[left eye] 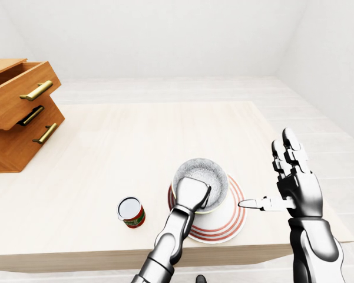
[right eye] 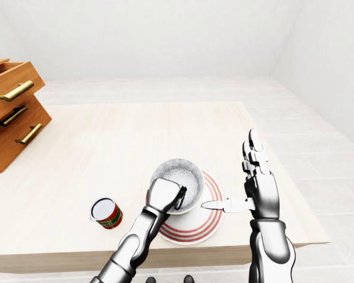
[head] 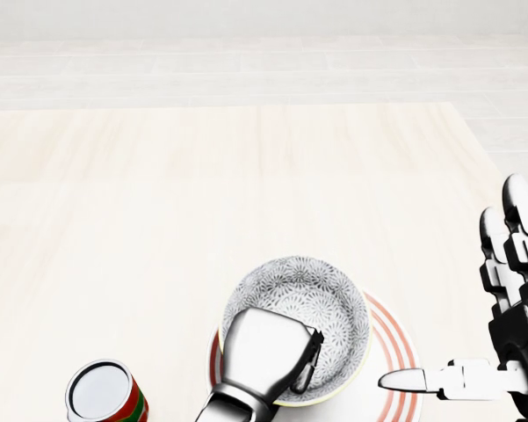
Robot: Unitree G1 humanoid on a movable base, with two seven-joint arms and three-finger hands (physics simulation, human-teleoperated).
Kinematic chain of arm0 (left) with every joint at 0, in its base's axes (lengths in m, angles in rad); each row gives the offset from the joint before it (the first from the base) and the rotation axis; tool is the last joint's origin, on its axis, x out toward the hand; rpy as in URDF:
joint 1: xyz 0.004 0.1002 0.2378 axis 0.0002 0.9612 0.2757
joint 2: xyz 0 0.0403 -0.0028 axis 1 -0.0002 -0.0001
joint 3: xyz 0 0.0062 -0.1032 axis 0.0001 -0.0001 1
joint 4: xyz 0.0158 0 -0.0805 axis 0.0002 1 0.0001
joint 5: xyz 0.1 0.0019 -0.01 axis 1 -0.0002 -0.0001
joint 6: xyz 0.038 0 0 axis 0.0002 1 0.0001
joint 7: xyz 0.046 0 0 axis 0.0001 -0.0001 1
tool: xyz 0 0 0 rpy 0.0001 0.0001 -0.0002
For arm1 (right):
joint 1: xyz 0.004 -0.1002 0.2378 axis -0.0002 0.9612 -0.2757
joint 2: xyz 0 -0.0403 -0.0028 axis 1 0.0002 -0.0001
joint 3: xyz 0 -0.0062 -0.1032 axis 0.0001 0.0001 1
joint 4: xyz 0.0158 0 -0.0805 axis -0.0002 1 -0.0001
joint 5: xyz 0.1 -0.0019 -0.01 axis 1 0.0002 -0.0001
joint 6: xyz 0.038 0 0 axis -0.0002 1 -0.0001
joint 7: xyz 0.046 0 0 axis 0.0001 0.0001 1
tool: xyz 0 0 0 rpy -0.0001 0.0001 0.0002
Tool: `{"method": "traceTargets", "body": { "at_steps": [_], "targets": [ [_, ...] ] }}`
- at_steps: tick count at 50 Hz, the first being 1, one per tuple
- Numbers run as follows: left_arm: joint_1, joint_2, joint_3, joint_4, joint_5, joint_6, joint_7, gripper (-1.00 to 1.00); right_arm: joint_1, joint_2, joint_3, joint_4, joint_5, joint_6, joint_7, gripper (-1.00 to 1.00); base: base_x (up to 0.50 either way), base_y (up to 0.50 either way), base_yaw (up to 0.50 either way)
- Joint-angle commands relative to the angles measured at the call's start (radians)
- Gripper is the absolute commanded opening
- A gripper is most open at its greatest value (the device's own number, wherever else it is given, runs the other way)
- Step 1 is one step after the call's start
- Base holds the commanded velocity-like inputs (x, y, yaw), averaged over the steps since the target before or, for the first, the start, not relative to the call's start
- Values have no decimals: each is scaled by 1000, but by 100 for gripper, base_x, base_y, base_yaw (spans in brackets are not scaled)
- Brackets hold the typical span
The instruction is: Put the bowl on the plate.
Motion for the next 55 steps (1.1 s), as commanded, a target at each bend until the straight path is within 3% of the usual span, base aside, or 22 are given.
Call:
{"method": "traceTargets", "body": {
  "at_steps": [1, 26, 55],
  "targets": [
    [5, -5, -11, 15, 26, 0, 47, -100, -4, -4, -2, 12, 6, 0, -4, 100, 0, 0, 0],
    [82, 15, -61, -74, 31, -8, 10, -100, 1, -4, 8, -14, -6, 0, -7, 100, 0, 0, 0],
    [81, 21, -66, -71, 24, -8, 16, -100, -5, -5, 20, -6, -8, 0, -14, 100, 0, 0, 0]
  ]
}}
